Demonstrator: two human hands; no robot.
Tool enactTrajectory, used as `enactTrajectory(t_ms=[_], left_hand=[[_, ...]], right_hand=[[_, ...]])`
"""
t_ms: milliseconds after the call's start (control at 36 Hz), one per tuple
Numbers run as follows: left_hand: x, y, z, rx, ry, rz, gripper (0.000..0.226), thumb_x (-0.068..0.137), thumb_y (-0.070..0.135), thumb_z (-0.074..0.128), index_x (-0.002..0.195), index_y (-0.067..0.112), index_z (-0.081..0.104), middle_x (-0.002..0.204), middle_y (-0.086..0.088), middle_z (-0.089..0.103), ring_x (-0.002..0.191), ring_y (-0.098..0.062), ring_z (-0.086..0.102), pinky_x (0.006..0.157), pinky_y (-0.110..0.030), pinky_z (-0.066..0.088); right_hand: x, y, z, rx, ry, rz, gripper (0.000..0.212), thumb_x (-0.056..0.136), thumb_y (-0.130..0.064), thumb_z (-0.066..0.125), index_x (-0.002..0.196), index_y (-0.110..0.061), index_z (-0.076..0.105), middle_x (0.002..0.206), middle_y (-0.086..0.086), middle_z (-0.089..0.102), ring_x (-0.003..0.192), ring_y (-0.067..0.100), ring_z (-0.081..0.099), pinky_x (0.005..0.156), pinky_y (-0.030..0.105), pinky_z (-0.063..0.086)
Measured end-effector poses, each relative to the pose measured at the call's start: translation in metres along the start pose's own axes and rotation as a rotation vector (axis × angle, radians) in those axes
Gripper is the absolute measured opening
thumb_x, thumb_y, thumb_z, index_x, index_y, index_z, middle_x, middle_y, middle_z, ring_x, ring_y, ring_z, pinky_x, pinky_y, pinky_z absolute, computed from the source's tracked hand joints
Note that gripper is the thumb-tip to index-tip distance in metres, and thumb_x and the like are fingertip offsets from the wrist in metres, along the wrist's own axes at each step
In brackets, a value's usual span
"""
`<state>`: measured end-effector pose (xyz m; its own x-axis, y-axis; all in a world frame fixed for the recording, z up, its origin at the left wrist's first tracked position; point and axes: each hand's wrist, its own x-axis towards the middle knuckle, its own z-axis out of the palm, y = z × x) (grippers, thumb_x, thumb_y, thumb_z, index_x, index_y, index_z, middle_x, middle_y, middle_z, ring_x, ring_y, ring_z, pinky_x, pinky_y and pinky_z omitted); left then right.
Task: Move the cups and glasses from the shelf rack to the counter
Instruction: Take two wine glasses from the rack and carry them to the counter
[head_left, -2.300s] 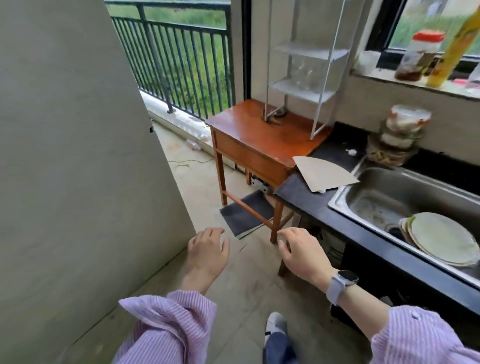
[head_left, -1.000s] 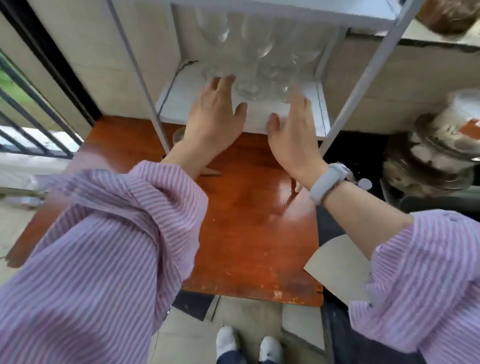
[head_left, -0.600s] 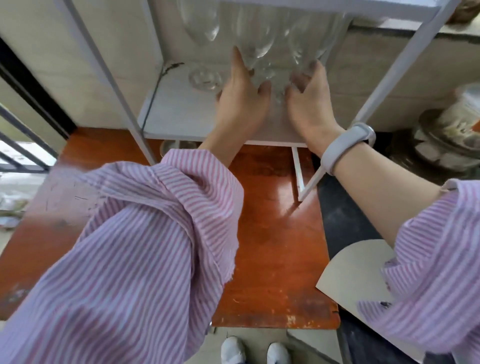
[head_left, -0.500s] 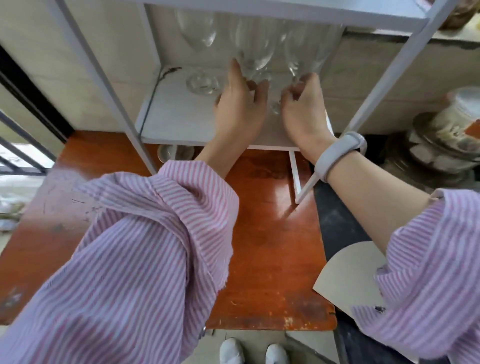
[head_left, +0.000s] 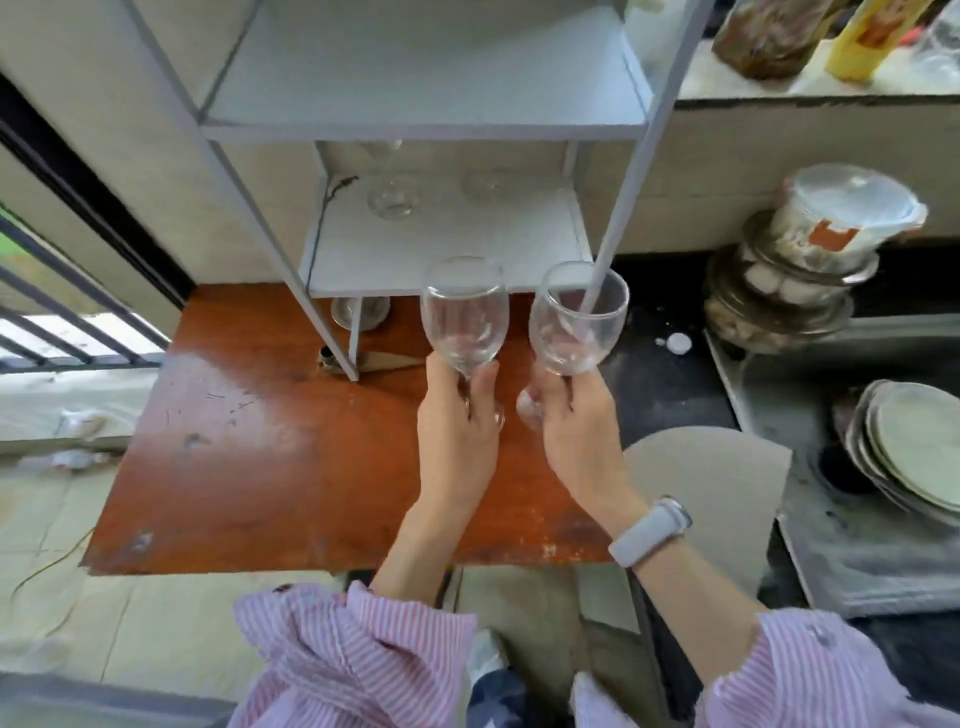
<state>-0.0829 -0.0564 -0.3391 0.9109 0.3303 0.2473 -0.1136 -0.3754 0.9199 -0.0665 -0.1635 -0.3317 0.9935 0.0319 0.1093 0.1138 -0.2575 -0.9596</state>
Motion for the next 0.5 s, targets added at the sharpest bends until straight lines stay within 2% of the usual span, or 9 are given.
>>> enactTrajectory(t_ms=[56,139,222,278,306,361,389,444,500], left_hand=[[-0.029,0.003,0.003,0.009,-0.031,0.001,0.010,0.093,0.029,0.045,0.096,0.019,0.045,0.068,0.013,0.052,0.059,-0.001,0.054,0.050,-0.013,0.041],[-0.065,0.012,0.019,0.041,-0.078,-0.029,0.012,0.093,0.025,0.047,0.095,0.013,0.047,0.066,0.013,0.052,0.058,-0.002,0.052,0.052,-0.025,0.042],[-0.094,0.032,0.048,0.034,-0.156,-0.042,0.012,0.093,0.022,0.048,0.095,0.010,0.048,0.068,0.012,0.054,0.060,-0.002,0.053,0.053,-0.021,0.041],[-0.111,0.054,0.076,0.008,-0.230,-0.009,0.016,0.092,0.024,0.049,0.096,0.008,0.048,0.070,0.003,0.058,0.061,-0.011,0.055,0.058,-0.030,0.045],[-0.121,0.065,0.091,0.012,-0.261,0.019,0.017,0.092,0.024,0.048,0.096,0.008,0.048,0.072,-0.003,0.059,0.064,-0.019,0.055,0.060,-0.037,0.046],[-0.150,0.095,0.127,-0.028,-0.336,0.088,0.015,0.092,0.026,0.047,0.093,0.012,0.047,0.076,-0.012,0.058,0.067,-0.025,0.053,0.064,-0.042,0.044],[-0.163,0.107,0.142,-0.060,-0.381,0.095,0.019,0.092,0.031,0.045,0.093,0.012,0.048,0.075,-0.010,0.057,0.068,-0.024,0.052,0.066,-0.042,0.044],[-0.177,0.115,0.162,-0.089,-0.421,0.090,0.034,0.088,0.039,0.043,0.094,0.006,0.050,0.070,-0.001,0.053,0.068,-0.020,0.052,0.067,-0.043,0.044],[-0.219,0.142,0.203,-0.105,-0.502,0.129,0.029,0.090,0.033,0.047,0.092,0.004,0.050,0.067,0.001,0.051,0.064,-0.017,0.050,0.065,-0.040,0.042]], right_hand=[[-0.029,0.005,-0.017,0.036,0.017,0.048,0.015,0.096,-0.018,0.044,0.083,-0.022,0.050,0.063,0.000,0.051,0.053,0.008,0.048,0.051,0.020,0.044],[-0.063,0.017,-0.050,0.002,0.054,0.090,0.020,0.096,-0.020,0.045,0.076,-0.020,0.050,0.059,-0.002,0.054,0.051,0.004,0.049,0.052,0.015,0.042],[-0.094,0.026,-0.094,-0.078,0.146,0.134,0.022,0.095,-0.018,0.046,0.073,-0.020,0.050,0.064,-0.003,0.057,0.059,0.000,0.055,0.054,0.008,0.037],[-0.114,0.030,-0.132,-0.100,0.234,0.173,0.021,0.094,-0.016,0.048,0.074,-0.020,0.050,0.067,-0.002,0.057,0.065,0.006,0.056,0.056,0.014,0.037],[-0.123,0.033,-0.152,-0.110,0.277,0.190,0.020,0.094,-0.015,0.048,0.074,-0.018,0.050,0.068,0.000,0.057,0.068,0.014,0.055,0.058,0.018,0.036],[-0.151,0.039,-0.204,-0.115,0.387,0.218,0.019,0.094,-0.014,0.047,0.075,-0.015,0.050,0.069,0.001,0.056,0.069,0.020,0.053,0.058,0.018,0.035],[-0.164,0.042,-0.225,-0.123,0.418,0.221,0.016,0.094,-0.014,0.047,0.078,-0.014,0.051,0.069,0.001,0.056,0.069,0.021,0.053,0.060,0.017,0.038],[-0.182,0.044,-0.249,-0.150,0.441,0.245,0.011,0.093,-0.013,0.048,0.085,-0.010,0.054,0.070,0.004,0.057,0.070,0.023,0.053,0.068,0.027,0.043],[-0.222,0.048,-0.306,-0.142,0.548,0.272,0.013,0.093,-0.012,0.048,0.081,-0.009,0.053,0.069,0.008,0.056,0.070,0.023,0.053,0.069,0.031,0.042]])
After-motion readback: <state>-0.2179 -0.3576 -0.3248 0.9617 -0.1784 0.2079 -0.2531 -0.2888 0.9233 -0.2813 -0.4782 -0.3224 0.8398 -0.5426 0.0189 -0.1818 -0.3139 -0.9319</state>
